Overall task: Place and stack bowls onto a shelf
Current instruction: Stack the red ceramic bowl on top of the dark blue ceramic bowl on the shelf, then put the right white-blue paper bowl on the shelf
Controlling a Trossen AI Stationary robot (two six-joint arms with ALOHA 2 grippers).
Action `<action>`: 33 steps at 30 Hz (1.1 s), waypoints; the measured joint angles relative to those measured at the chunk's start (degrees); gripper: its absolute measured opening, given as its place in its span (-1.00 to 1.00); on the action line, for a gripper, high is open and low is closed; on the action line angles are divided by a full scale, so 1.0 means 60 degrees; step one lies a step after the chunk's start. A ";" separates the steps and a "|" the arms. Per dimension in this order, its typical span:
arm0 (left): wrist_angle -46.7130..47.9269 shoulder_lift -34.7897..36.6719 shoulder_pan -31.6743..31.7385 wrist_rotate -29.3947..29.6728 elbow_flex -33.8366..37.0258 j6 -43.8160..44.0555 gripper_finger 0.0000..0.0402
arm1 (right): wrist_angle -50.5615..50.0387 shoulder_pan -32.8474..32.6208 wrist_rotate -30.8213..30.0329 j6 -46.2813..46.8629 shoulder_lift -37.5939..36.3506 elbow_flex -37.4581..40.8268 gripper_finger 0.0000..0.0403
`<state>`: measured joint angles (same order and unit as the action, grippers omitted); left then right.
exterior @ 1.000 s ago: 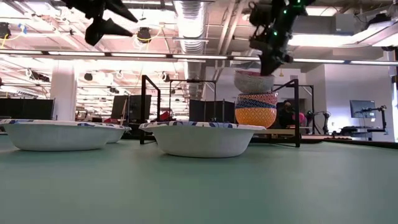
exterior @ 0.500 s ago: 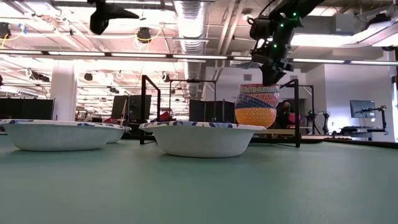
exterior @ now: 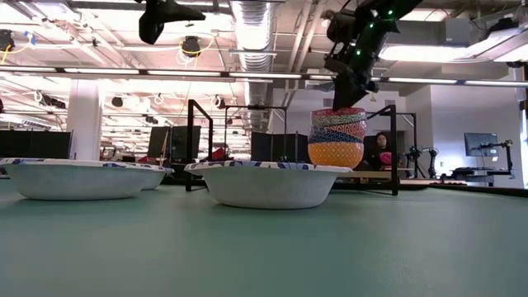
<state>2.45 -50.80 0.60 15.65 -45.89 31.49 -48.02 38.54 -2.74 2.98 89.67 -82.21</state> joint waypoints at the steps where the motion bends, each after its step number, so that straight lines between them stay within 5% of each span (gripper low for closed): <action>1: -0.0014 0.0000 -0.0051 0.0003 0.0000 0.0006 -0.09 | 0.0045 0.0003 0.0000 0.0001 -0.0068 -0.0003 -0.15; 14: -0.0119 -0.0099 -0.0628 0.0292 0.0000 0.0039 -0.09 | 0.0427 -0.0428 -0.0029 0.0047 -0.0621 -0.0004 -0.16; 25: -0.0108 -0.1016 -0.0757 0.0216 0.0000 -0.0296 -0.09 | 0.1564 -0.3093 0.0081 0.1337 -0.1325 -0.0007 -0.16; 33: -0.0091 -0.1854 -0.0768 0.0205 0.0000 -0.0629 -0.09 | 0.0962 -0.4902 0.0697 0.1462 -0.0029 -0.0004 -0.16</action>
<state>1.91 -61.92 -4.01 16.88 -45.89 27.72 -42.25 9.13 1.44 11.75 89.50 -82.24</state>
